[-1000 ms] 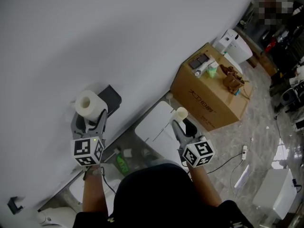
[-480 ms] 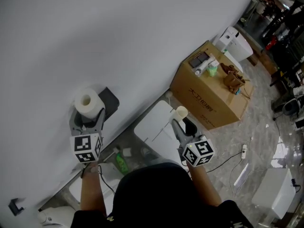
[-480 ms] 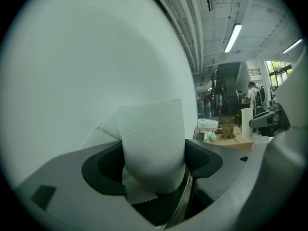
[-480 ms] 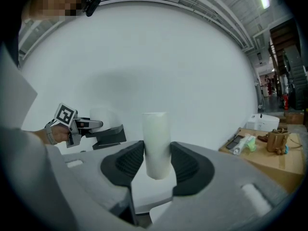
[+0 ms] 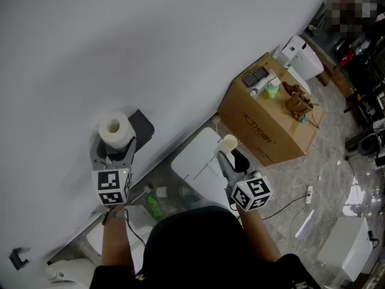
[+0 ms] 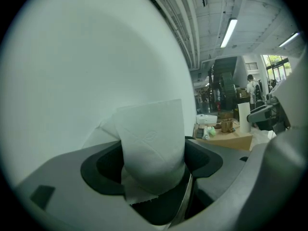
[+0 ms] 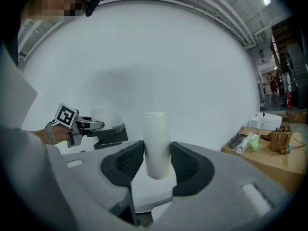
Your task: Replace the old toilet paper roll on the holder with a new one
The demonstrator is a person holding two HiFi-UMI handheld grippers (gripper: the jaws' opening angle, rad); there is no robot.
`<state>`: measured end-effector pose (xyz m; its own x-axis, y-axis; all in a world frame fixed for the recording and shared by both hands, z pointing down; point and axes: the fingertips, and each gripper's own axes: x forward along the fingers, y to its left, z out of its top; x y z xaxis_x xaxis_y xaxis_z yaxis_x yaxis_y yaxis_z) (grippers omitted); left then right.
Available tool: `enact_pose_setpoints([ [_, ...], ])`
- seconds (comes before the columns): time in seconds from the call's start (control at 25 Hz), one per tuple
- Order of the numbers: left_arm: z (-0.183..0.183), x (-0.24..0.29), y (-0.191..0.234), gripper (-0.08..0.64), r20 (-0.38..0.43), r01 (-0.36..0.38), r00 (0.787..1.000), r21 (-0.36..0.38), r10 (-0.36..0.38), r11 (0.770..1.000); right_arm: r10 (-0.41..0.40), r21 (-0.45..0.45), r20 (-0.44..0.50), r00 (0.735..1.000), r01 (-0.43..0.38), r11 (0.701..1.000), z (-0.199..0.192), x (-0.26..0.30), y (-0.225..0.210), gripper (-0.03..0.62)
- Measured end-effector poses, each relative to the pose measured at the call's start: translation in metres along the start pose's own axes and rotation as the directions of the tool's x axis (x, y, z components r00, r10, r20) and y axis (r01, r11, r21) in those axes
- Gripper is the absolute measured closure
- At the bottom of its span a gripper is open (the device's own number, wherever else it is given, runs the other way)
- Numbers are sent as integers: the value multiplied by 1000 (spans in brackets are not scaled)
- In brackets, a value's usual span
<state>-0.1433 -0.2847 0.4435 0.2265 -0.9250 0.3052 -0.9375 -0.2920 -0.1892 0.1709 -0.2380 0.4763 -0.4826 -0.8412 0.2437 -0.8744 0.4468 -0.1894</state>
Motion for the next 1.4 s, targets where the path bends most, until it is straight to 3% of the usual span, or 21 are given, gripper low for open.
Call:
enact_pose_setpoints([
  [0.44,2,-10,5,173,17,-2,1000,1,2,1000,11,-1,-2,1000,-11,1000,-1,1,7,420],
  [0.76,-2,-40,12,175,35,-9,999,-29,10,1000,63,-11,-3,998,-63,998,-1,9,28,419],
  [1.08,-7,-92,16,176,98,-30,994,-103,41,994,194,-27,-8,981,-194,981,1,31,72,420],
  [1.4,-34,-153,26,235,101,-125,984,-211,148,970,377,-57,-32,926,-378,924,1,57,137,420],
])
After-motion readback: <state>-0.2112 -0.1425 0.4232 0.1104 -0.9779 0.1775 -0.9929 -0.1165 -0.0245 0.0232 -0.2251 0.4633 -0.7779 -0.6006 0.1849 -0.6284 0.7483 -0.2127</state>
